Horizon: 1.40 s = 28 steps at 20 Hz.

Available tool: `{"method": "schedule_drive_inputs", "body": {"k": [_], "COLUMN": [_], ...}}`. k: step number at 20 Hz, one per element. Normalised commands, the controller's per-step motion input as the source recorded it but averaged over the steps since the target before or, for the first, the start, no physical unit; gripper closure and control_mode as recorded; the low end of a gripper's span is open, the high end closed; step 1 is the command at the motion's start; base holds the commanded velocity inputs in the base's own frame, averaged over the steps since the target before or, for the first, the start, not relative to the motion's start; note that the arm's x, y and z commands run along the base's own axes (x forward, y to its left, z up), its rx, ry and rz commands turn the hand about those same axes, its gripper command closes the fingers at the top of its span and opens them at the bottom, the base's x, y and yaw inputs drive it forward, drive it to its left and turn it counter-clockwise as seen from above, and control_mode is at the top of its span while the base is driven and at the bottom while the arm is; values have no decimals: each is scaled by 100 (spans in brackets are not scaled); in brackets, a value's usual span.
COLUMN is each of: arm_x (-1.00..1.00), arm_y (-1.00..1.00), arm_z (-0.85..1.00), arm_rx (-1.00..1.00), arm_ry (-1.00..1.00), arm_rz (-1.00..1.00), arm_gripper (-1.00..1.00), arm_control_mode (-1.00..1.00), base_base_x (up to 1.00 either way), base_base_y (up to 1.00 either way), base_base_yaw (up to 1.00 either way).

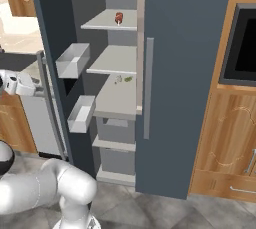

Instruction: Store the kebab skewer in the freezer for long-term storage. Close the freezer door after placing the cooked food.

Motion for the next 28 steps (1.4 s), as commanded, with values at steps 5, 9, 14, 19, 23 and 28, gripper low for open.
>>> {"method": "schedule_drive_inputs", "body": {"k": [5,9,14,19,23,28], "arm_x": [42,32,10,0,5,5], "arm_y": [22,19,-1,-44,-75,-81], "arm_z": [0,0,-8,-35,-36,-30], "arm_rx": [0,0,0,0,0,0], "arm_ry": [12,11,10,10,13,11], "arm_rz": [0,0,-3,-6,-5,-5], "arm_gripper": [-100,-100,-100,-100,-100,-100], "arm_control_mode": [-100,-100,-100,-100,-100,-100], "base_base_x": [0,0,0,0,0,0], "base_base_y": [0,0,0,0,0,0], "base_base_yaw": [0,0,0,0,0,0]}}
